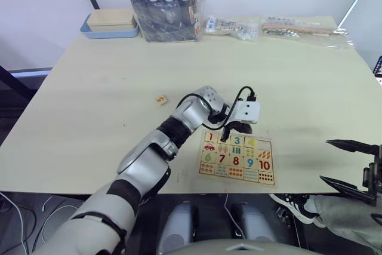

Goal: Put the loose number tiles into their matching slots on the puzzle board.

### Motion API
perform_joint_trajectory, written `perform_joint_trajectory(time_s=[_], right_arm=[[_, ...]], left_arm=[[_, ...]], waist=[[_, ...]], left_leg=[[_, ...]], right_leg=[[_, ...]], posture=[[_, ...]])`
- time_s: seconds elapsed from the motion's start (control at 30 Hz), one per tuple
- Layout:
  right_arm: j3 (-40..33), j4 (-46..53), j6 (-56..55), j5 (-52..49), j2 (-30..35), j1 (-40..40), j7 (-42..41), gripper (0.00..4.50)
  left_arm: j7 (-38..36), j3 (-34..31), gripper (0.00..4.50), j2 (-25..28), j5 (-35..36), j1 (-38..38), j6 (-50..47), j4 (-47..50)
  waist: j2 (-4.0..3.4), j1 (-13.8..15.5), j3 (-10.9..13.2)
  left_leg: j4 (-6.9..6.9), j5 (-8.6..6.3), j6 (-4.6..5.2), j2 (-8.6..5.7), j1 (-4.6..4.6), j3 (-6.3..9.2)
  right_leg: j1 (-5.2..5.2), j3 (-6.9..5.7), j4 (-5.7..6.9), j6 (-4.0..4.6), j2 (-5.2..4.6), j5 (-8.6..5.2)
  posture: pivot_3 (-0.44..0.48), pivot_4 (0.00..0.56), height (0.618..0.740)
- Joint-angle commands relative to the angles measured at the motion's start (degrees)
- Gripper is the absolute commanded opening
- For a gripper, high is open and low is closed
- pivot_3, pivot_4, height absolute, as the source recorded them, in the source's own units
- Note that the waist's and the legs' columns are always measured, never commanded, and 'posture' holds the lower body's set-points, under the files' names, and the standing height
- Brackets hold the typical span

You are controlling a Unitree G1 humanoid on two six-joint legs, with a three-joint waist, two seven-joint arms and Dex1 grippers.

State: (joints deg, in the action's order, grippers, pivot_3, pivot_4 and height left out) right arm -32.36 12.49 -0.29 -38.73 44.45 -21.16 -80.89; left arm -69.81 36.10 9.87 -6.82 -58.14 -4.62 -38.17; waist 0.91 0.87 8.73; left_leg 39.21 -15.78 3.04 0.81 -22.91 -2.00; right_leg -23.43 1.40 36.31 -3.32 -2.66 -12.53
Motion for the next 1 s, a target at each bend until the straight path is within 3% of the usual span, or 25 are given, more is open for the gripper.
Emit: perform_joint_trajectory(time_s=[0.03,1.0], right_arm=[[-1.0,1.26,-0.52,-0.8,-0.24,-0.22,0.08,4.5],[-0.42,0.64,-0.26,-0.48,-0.04,0.45,-0.3,4.5]], left_arm=[[-1.02,-1.34,0.11,0.06,-0.43,0.16,0.74,2.8],[-2.74,-1.75,0.11,1.26,-0.87,2.69,-2.2,8.98]], waist=[[0.0,0.02,0.0],[0.0,0.0,0.0]], left_leg=[[0.0,0.0,0.0,0.0,0.0,0.01],[0.0,0.0,0.0,0.0,0.0,0.01]], right_leg=[[0.0,-0.01,0.0,0.0,0.0,0.0],[0.0,-0.01,0.01,0.0,0.0,0.0]], posture=[[0.0,0.15,0.74],[0.0,0.15,0.74]])
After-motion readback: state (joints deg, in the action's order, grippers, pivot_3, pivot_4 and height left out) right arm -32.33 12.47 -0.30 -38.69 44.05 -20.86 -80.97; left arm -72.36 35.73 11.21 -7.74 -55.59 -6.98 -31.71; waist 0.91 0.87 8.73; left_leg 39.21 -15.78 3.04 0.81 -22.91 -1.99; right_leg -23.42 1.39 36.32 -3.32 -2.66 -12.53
